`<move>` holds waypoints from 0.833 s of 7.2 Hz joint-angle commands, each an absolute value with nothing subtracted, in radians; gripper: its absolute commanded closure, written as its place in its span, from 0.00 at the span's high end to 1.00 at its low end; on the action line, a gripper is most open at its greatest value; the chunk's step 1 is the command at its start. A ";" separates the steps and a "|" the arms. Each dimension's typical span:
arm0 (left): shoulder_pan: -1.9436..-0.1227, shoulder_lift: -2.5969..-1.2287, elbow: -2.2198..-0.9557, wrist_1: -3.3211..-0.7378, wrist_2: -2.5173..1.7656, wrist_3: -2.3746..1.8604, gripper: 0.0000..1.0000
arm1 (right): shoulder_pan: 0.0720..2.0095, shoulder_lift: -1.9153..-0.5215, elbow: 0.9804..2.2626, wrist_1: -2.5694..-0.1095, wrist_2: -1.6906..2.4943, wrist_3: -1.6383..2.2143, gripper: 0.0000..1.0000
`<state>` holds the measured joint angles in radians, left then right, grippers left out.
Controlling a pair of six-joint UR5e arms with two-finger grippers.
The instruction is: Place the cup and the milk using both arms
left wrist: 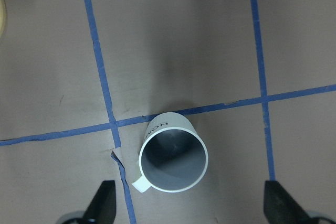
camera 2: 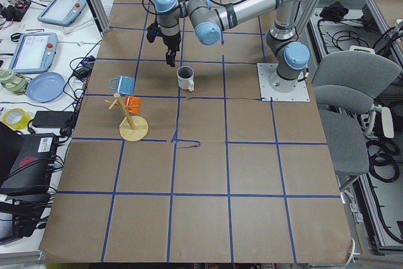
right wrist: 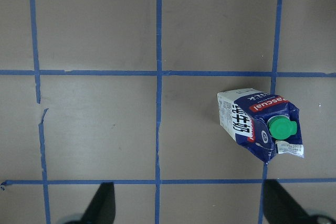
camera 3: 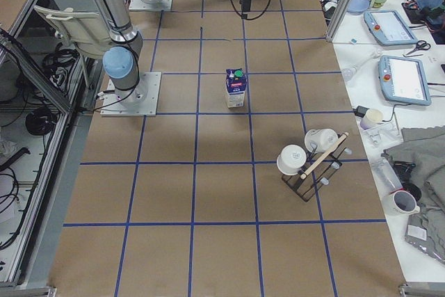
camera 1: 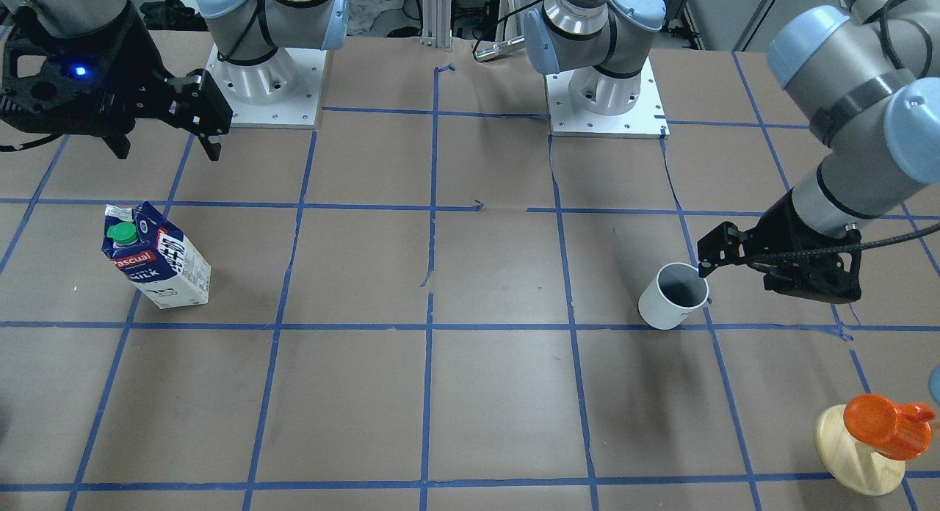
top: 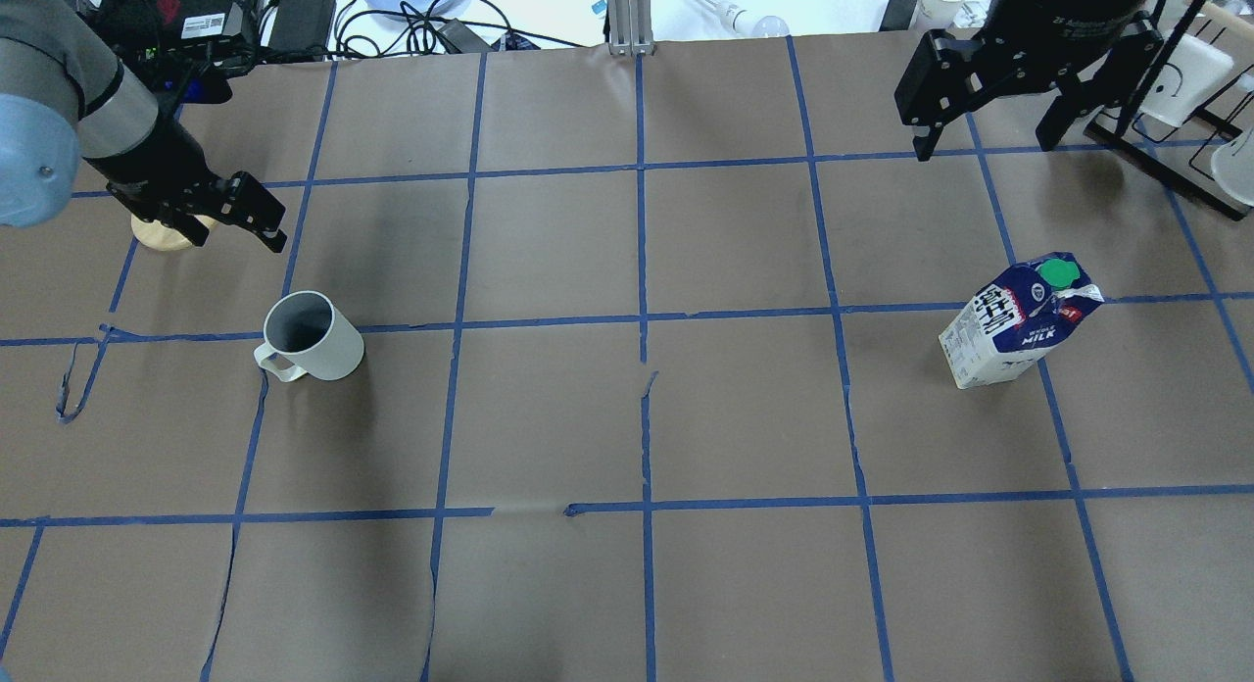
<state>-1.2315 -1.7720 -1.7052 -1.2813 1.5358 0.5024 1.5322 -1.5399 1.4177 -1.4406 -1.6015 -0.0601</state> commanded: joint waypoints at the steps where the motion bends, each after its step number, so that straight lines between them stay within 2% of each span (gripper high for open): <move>1: -1.181 -1.828 -1.814 -1.195 1.548 0.554 1.00 | 1.532 -1.543 1.419 -1.440 -1.601 -0.061 1.00; 4: -1.172 -1.868 -1.882 -1.198 1.549 0.543 1.00 | 1.532 -1.545 1.420 -1.440 -1.601 -0.061 1.00; 5: -1.172 -1.870 -1.875 -1.197 1.551 0.548 0.60 | 1.534 -1.548 1.420 -1.440 -1.601 -0.060 1.00; 6: -1.172 -1.874 -1.865 -1.183 1.551 0.545 0.01 | 1.532 -1.546 1.422 -1.440 -1.601 -0.061 1.00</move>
